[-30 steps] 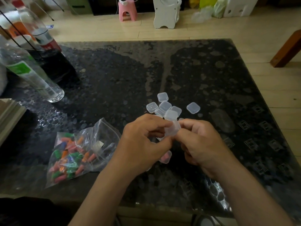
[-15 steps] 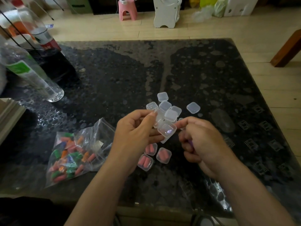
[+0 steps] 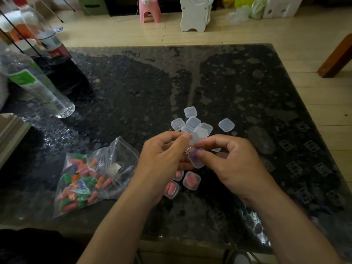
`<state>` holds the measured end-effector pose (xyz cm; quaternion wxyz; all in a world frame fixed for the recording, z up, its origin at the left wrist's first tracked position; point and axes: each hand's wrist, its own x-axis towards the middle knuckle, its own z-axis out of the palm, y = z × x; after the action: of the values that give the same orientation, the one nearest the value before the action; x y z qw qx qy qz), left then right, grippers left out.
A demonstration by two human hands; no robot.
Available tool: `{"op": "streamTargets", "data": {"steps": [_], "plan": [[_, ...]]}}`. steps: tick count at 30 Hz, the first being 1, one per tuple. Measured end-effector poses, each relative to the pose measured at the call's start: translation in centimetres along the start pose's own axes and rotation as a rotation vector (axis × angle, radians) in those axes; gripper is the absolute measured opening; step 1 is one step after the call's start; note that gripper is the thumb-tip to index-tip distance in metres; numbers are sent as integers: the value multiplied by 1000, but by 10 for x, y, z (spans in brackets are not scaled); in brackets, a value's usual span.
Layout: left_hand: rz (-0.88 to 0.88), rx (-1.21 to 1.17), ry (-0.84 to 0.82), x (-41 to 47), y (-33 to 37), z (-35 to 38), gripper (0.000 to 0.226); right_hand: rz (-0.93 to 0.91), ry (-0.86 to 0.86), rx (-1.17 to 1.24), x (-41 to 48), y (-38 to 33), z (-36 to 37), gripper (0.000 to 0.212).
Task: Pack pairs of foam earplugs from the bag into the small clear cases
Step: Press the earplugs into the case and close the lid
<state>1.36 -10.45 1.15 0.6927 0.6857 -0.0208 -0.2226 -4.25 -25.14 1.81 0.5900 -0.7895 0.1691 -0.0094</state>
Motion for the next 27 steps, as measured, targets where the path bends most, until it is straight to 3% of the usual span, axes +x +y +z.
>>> {"op": "streamTargets", "data": {"steps": [6, 9, 12, 14, 16, 20, 27], "plan": [[-12, 24, -39, -4, 2, 2, 9, 25, 56, 49, 0, 1, 1, 16], [-16, 47, -22, -4, 1, 3, 17, 74, 75, 39, 1, 1, 0, 20], [-10, 53, 39, 0, -1, 0, 17, 173, 100, 189, 3, 0, -1, 8], [-19, 53, 76, 1, -2, 0, 17, 245, 133, 355, 7, -1, -1, 22], [-31, 67, 103, 1, -2, 0, 16, 259, 148, 359, 8, -1, -1, 33], [-39, 83, 139, 0, -1, 2, 14, 173, 121, 119, 7, 4, 2, 33], [-36, 61, 175, 1, 0, 2, 11, -90, 238, 71, 0, 4, 2, 23]]}}
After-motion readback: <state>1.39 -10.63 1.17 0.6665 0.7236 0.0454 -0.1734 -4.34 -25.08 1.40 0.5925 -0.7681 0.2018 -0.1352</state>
